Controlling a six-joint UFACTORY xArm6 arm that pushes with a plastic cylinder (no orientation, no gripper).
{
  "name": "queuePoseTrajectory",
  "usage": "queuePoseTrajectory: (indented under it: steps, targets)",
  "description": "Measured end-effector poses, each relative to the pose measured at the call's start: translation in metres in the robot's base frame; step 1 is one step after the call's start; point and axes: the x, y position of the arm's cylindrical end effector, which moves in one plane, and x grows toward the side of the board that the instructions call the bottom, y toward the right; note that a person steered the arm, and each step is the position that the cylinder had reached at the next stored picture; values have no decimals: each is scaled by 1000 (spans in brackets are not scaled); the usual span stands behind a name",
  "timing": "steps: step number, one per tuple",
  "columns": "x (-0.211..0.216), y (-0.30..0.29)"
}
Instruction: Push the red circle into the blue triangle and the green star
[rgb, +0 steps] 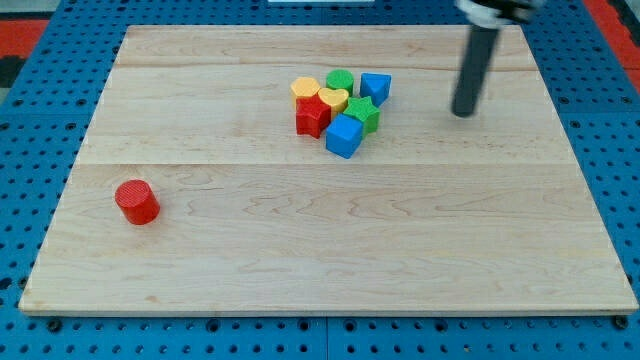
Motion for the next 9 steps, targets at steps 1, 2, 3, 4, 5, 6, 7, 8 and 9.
queuePoseTrajectory:
  steps: [1,2,3,4,5,6,7,8,9]
  targets:
    - [110,-19]
    - [172,-120]
    - [162,-254]
    - [146,-324]
    - [150,-378]
    - [184,-386]
    - [141,-471]
    - [104,-403]
    - [107,-285]
